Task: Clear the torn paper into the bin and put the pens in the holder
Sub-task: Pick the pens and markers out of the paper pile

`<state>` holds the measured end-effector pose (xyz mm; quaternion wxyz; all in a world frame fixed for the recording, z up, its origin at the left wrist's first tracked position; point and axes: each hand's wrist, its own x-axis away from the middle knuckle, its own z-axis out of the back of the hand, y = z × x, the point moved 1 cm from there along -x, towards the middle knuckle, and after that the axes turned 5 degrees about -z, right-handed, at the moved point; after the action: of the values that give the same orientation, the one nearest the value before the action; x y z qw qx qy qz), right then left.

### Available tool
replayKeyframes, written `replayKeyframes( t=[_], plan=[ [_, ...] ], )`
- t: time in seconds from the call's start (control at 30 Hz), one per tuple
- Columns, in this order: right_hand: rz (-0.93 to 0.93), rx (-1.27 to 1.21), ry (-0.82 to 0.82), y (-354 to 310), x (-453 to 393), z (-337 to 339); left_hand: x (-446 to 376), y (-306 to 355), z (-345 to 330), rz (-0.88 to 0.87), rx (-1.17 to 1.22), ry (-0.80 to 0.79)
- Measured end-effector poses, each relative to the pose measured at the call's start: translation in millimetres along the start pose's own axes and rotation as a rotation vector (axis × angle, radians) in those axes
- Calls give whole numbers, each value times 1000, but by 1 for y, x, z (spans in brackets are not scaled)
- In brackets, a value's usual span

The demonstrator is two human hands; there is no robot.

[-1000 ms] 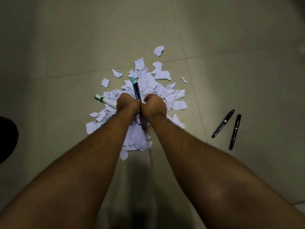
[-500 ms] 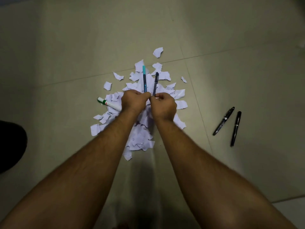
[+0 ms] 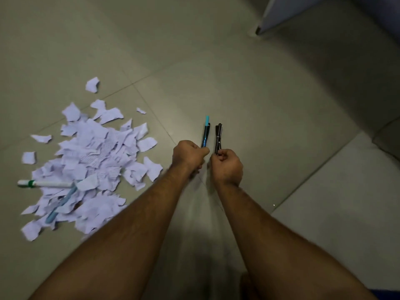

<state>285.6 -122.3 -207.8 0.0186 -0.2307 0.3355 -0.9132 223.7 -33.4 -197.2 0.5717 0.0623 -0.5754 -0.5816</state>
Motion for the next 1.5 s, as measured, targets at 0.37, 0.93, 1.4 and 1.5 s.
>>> replayKeyframes(
  t=[0.37, 0.93, 1.4, 1.5],
  plan=[
    [-10, 20, 48, 6, -26, 21, 4, 8, -40, -103, -293, 80],
    [382, 32, -479, -82, 111, -136, 24, -92, 168, 148, 138, 746],
    [1104, 634, -723, -109, 203, -245, 51, -180, 247, 510, 370, 971],
    [1147, 768, -678, -107, 208, -254, 46, -182, 250, 500, 484, 904]
  ],
)
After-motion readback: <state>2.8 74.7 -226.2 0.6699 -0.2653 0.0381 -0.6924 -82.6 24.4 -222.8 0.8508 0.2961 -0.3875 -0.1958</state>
